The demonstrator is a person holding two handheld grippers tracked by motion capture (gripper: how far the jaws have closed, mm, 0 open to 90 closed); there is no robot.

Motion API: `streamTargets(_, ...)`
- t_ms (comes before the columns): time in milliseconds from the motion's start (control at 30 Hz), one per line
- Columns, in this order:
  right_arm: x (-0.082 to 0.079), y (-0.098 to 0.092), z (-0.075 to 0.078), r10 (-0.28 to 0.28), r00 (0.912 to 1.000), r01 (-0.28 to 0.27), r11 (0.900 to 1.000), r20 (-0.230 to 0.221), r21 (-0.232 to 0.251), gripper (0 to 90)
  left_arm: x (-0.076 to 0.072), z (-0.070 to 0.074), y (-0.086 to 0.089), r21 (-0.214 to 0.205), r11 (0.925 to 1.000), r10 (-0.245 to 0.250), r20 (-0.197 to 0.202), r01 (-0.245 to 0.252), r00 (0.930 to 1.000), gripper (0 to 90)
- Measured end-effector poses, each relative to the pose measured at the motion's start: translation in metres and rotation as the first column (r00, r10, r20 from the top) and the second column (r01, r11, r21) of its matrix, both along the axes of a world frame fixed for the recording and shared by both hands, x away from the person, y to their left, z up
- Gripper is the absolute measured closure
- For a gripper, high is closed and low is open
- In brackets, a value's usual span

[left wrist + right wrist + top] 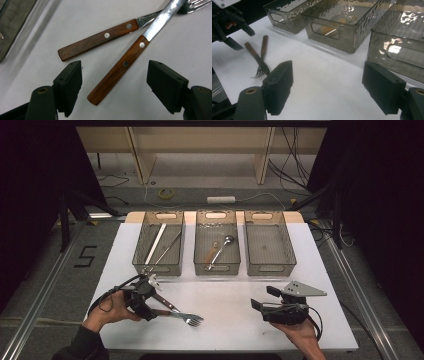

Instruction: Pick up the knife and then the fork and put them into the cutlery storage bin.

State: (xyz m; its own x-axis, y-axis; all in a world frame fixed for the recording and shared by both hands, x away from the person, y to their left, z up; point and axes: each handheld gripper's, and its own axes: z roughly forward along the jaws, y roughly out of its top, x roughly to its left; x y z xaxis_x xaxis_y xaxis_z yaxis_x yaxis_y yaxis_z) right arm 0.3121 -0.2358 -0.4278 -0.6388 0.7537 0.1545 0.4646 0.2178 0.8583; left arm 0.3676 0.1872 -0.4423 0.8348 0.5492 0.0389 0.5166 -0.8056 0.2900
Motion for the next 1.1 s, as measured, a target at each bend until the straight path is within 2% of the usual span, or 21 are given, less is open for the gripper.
streamTargets(300,-0.003,0.001,0.002,0.007,1.0000,-0.007,0.9999,0.006,-0.011,25.9,-0.005,-0.001,0.002,0.025,0.9981,-0.056,0.002,0.056,0.9984,39.3)
streamTargets(467,-0.003,0.001,0.002,0.005,1.0000,-0.005,0.9999,0.006,-0.011,26.0,-0.007,-0.003,0.002,0.021,0.9980,-0.060,0.005,0.059,0.9982,44.1)
streamTargets(567,-0.003,0.001,0.002,0.007,1.0000,-0.007,0.9999,0.006,-0.011,26.0,-0.006,-0.003,0.003,0.038,0.9960,-0.082,0.006,0.081,0.9967,46.9)
streamTargets(700,-0.003,0.002,0.001,0.007,1.0000,-0.006,0.9999,0.005,-0.011,26.0,-0.005,-0.007,0.003,0.028,0.9961,-0.084,0.012,0.084,0.9964,51.9)
streamTargets(767,-0.003,0.002,0.001,0.008,1.0000,-0.008,0.9999,0.005,-0.013,26.0,-0.003,-0.007,0.002,0.041,0.9949,-0.093,0.011,0.092,0.9956,52.4)
streamTargets(800,-0.003,0.002,0.001,0.009,0.9999,-0.009,0.9999,0.007,-0.014,26.0,-0.004,-0.009,0.001,0.029,0.9957,-0.088,0.013,0.088,0.9960,52.7)
streamTargets(933,-0.003,0.003,0.001,0.008,0.9999,-0.008,0.9999,0.006,-0.015,26.2,-0.003,-0.013,0.000,0.037,0.9930,-0.112,0.001,0.112,0.9937,54.6)
streamTargets(1100,-0.003,0.003,0.001,0.007,1.0000,-0.007,0.9998,0.005,-0.017,26.3,-0.002,-0.018,-0.001,0.036,0.9933,-0.110,0.000,0.110,0.9939,56.8)
